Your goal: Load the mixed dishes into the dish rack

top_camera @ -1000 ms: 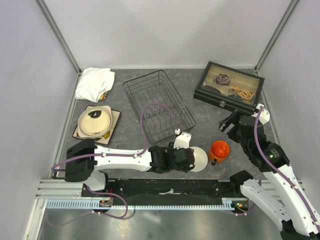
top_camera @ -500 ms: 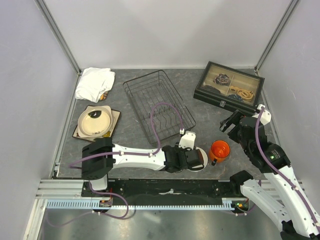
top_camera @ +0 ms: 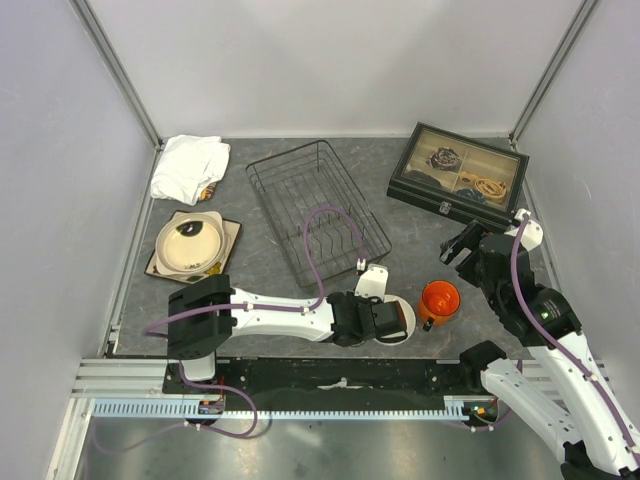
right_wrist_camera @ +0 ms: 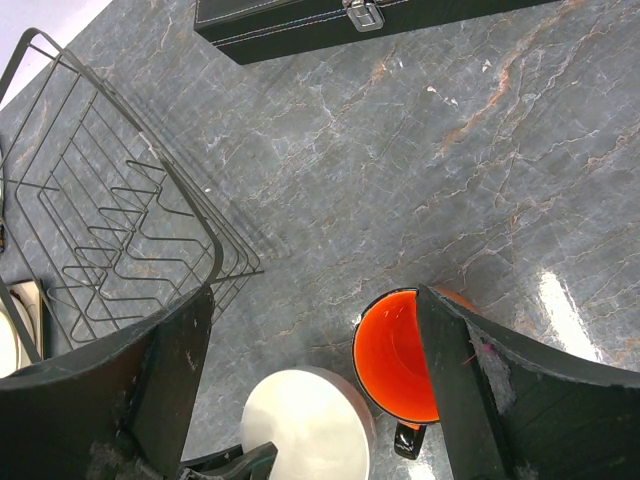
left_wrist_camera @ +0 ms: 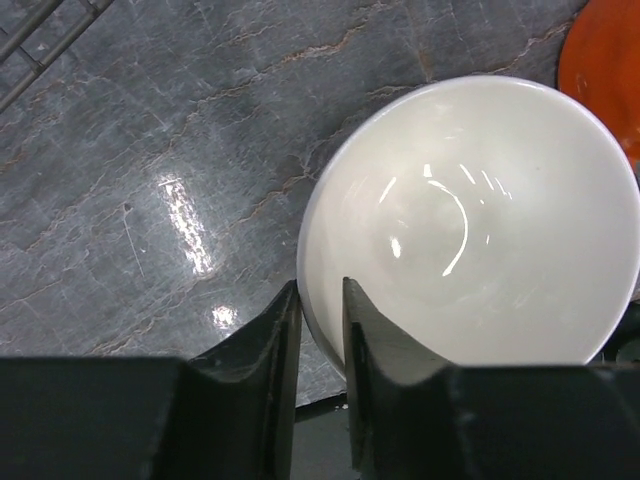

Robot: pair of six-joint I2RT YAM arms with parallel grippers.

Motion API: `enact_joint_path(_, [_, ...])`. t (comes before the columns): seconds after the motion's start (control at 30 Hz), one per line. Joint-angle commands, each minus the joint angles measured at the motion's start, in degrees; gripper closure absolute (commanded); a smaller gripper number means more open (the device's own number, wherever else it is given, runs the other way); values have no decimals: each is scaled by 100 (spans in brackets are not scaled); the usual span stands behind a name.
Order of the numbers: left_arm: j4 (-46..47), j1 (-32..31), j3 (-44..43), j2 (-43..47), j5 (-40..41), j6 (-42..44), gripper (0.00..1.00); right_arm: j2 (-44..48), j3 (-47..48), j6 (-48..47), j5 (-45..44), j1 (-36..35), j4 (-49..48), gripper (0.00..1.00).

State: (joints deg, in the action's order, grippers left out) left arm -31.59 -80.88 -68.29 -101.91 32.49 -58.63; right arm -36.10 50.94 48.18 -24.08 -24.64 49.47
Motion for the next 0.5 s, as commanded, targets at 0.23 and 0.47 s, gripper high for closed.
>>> enact_joint_path(0.23, [-57,-68,79,-48,222,-184,99,76,171,-20,-150,-32,-17,10])
enact_joint_path(0.47, [-57,-165,97,346,319,-78,98,120,145,-37,-176,-32,-34,10])
